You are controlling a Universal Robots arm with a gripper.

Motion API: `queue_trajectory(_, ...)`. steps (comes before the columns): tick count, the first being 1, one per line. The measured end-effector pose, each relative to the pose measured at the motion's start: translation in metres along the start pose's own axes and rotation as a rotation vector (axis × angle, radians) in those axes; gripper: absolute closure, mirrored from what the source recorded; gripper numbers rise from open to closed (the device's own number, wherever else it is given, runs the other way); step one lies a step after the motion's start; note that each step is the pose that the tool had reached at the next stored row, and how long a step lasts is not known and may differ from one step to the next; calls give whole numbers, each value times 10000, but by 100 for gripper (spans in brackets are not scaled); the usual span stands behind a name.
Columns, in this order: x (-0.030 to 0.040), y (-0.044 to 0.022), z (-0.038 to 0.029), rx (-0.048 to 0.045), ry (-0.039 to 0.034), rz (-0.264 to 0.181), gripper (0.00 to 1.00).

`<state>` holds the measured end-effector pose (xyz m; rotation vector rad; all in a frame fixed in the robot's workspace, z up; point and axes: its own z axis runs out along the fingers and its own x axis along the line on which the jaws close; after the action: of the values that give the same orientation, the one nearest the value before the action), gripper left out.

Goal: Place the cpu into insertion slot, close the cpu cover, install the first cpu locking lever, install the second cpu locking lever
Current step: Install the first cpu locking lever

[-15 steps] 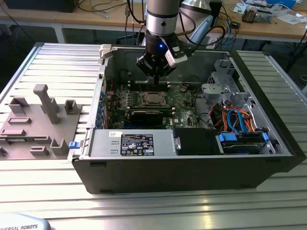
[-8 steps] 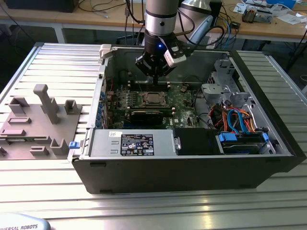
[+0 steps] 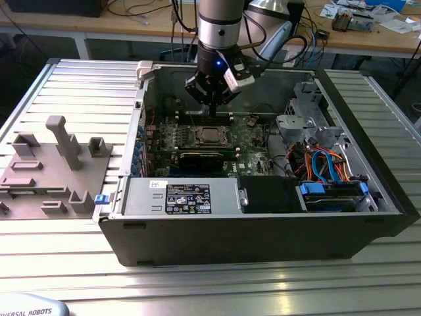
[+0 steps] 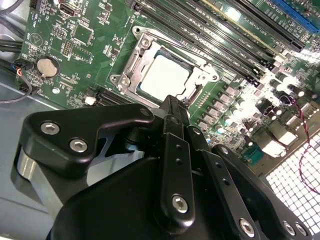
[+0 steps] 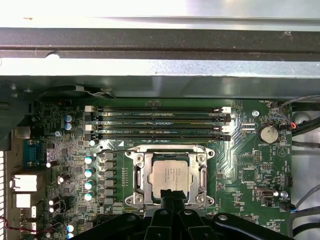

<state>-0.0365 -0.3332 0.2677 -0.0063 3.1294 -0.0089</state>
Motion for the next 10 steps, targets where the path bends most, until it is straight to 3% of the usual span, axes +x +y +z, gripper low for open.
queue_trajectory(10, 22, 0, 0, -1, -1, -1, 89)
